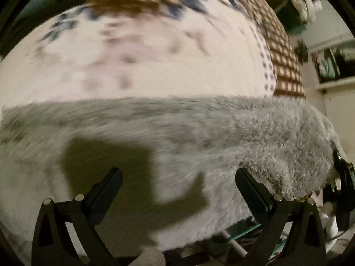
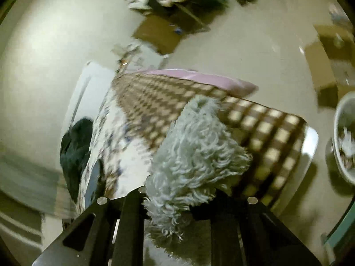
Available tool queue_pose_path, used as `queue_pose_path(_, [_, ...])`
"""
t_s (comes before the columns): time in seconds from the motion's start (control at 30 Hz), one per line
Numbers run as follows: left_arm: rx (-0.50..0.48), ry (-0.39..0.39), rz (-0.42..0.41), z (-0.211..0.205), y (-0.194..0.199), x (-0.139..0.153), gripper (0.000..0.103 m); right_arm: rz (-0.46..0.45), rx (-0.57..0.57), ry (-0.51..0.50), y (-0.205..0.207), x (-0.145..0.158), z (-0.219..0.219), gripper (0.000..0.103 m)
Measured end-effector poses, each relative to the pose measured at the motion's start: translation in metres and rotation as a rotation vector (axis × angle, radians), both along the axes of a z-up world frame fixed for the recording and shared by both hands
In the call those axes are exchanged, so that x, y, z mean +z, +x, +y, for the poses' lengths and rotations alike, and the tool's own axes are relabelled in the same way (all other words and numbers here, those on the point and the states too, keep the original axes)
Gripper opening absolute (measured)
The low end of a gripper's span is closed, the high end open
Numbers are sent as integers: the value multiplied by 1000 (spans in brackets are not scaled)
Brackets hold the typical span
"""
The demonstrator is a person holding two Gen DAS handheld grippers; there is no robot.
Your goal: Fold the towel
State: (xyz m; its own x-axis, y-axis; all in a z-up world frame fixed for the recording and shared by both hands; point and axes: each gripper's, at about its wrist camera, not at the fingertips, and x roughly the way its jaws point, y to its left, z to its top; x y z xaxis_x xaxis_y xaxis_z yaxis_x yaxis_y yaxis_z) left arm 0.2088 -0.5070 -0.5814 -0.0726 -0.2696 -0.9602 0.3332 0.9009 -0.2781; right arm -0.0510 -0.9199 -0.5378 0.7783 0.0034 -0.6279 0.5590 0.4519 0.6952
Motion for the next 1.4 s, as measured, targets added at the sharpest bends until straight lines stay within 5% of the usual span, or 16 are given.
queue_pose_path(0.2, [154,-48,-9,101,9,30,103,-38,226,-160,38,69,100,18])
queue_pose_path(0.33, [254,-45,-6,182,4,40,103,-32,420,-218,68,79,198,18])
queue_pose_path(0.57, [394,31,-24,305,-8,41,103,89,797,-289,111,11,394,18])
queue_pose_path(0.67, [452,66,-28,340,-12,33,103,218,942,-397,112,-29,465,19])
queue_pose_path(0.73, [468,77,-38,354,-12,32,103,346,1013,-388,115,-54,493,28])
queue_pose_path(0.77, [467,74,-49,357,-12,33,103,375,1027,-381,117,-57,496,34])
queue_pose_path(0.83, [454,66,-76,359,-11,38,103,355,1067,-310,114,-48,497,70])
queue_pose_path(0.9, [431,41,-94,351,-7,44,103,306,1069,-204,102,-28,487,87])
queue_pose_path(1.03, [380,-29,-96,320,0,51,103,257,1024,-40,81,3,448,87])
queue_pose_path(1.17, [319,-76,-86,272,7,52,103,271,844,3,65,22,378,87])
queue_pose_path(1.4, [277,-148,133,190,22,-3,96,401,593,1,52,-2,291,87])
